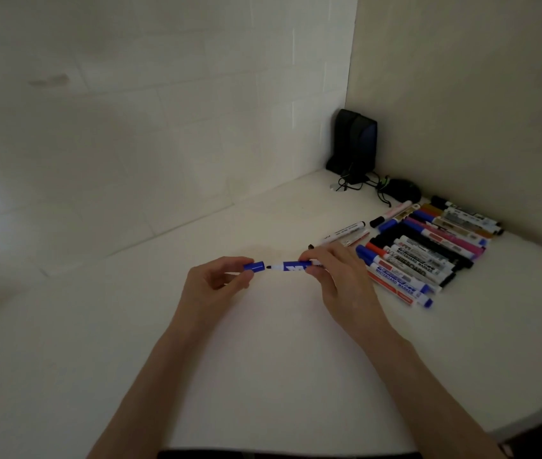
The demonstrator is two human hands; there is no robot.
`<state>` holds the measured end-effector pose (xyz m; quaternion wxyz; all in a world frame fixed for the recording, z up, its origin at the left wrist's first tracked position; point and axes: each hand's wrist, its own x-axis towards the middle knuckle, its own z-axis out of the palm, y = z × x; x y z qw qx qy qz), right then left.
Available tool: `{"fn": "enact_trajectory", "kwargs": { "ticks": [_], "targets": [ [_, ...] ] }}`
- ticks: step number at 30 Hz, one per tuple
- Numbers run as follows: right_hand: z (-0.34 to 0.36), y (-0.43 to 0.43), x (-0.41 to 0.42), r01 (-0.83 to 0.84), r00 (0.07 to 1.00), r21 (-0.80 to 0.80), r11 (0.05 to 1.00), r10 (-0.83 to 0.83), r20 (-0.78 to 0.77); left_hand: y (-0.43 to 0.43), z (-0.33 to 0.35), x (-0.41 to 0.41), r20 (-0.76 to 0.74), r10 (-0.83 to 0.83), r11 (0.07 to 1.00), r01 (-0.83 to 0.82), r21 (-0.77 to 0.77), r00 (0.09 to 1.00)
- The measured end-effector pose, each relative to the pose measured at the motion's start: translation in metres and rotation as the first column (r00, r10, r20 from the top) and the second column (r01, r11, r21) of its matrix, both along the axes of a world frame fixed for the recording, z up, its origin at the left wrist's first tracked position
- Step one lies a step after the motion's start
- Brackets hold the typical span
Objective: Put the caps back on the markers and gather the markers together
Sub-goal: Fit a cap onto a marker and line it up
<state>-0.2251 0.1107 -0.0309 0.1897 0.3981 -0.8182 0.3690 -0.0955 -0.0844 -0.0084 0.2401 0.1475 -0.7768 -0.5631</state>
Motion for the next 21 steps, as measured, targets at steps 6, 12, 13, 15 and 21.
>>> {"fn": "enact_trajectory", "kwargs": {
  "ticks": [6, 12, 13, 15, 21],
  "targets": [
    [-0.002, -0.002, 0.003, -0.001, 1.0, 0.04, 0.999, 0.002, -0.024, 0.004, -0.001, 0.001, 0.011, -0.05, 0.998, 0.051, -0.04, 0.999],
    [-0.001, 0.001, 0.009, -0.145, 0.989, 0.085, 0.986, 0.146, 0.001, 0.001, 0.0, 0.004, 0.031, -0.088, 0.996, 0.087, 0.018, 0.996],
    [0.0, 0.003, 0.01, -0.164, 0.986, 0.082, 0.983, 0.167, -0.019, 0.001, 0.0, 0.005, 0.027, -0.108, 0.994, 0.107, 0.032, 0.994],
    [0.002, 0.005, 0.011, -0.206, 0.978, 0.065, 0.976, 0.208, -0.03, 0.001, -0.001, 0.008, 0.011, -0.142, 0.989, 0.142, 0.042, 0.99],
    [-0.001, 0.004, 0.009, -0.254, 0.967, 0.012, 0.967, 0.254, -0.027, -0.004, -0.011, 0.003, -0.061, -0.207, 0.975, 0.211, 0.073, 0.977]
  ]
}}
